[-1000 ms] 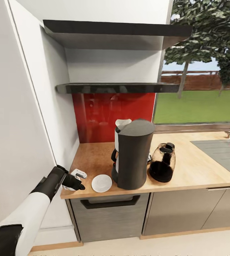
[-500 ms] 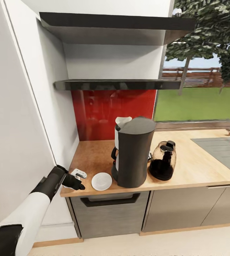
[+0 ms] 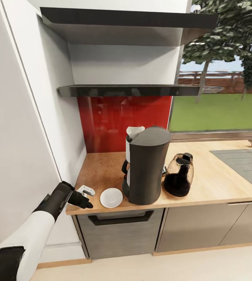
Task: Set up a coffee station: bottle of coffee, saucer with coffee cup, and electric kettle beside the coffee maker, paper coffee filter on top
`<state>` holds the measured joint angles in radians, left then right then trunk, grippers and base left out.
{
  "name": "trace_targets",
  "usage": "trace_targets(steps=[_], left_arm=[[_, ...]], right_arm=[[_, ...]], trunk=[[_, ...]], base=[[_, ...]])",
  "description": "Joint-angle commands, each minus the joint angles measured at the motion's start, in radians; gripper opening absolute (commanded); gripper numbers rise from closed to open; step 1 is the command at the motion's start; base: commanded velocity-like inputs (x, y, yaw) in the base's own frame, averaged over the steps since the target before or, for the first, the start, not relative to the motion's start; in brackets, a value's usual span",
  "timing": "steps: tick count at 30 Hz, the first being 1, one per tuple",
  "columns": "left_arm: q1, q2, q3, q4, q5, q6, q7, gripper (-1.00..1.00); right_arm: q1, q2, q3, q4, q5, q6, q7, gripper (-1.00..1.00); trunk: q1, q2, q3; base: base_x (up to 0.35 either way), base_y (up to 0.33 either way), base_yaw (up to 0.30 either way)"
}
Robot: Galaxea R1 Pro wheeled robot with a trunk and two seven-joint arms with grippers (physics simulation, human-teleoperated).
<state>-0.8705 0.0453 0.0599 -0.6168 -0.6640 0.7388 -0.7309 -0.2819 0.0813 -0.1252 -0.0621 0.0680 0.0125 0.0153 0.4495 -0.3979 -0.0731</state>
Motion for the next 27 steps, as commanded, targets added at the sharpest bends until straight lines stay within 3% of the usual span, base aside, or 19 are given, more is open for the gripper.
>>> trace_targets(steps=[1,27], left_arm=[[-0.001,0.000,0.005,-0.001,-0.011,0.002,-0.010,-1.00],[-0.001,0.004,0.006,-0.002,-0.009,0.003,-0.011,-1.00]], right_arm=[[0.000,0.000,-0.008,-0.001,0.007,0.001,0.002,1.00],[-0.001,0.000,-0.008,-0.001,0.007,0.001,0.002,1.00]], trunk=[[0.001,-0.002,-0.002],[0.001,-0.002,-0.003]], base=[[0.000,0.000,0.000],[0.000,0.000,0.000]])
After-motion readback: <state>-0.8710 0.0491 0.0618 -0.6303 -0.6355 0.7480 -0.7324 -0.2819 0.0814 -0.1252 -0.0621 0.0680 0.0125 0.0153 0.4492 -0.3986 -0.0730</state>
